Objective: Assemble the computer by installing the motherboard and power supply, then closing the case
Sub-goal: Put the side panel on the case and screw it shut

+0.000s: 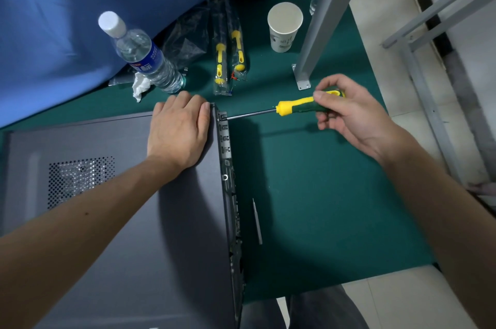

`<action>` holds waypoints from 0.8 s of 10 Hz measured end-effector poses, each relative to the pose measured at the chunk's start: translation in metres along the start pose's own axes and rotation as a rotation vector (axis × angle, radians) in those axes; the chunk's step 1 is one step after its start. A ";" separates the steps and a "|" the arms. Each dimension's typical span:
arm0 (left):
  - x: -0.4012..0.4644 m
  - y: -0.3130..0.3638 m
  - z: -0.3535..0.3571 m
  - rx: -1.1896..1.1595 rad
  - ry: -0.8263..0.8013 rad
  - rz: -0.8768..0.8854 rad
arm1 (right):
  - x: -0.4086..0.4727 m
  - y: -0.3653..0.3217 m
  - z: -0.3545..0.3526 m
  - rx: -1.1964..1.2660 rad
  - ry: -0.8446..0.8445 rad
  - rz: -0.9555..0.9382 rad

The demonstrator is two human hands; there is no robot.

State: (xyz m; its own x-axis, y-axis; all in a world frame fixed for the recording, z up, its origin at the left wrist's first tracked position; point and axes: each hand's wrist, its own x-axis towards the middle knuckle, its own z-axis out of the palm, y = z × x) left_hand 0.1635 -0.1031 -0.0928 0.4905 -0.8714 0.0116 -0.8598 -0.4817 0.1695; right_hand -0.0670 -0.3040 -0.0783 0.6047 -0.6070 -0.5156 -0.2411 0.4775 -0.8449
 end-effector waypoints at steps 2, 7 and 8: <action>0.000 0.000 -0.001 0.003 -0.005 0.003 | 0.004 0.004 0.003 -0.314 0.065 0.082; 0.000 0.000 -0.001 -0.004 0.004 0.003 | -0.006 0.008 0.001 0.082 -0.001 0.019; 0.001 0.000 -0.001 -0.007 0.003 0.004 | -0.005 0.013 0.007 -0.212 0.128 0.008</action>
State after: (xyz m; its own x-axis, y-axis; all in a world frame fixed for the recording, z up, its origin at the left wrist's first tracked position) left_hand 0.1644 -0.1042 -0.0916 0.4873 -0.8731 0.0154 -0.8609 -0.4773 0.1760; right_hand -0.0674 -0.2904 -0.0856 0.5041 -0.6860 -0.5247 -0.4074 0.3469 -0.8448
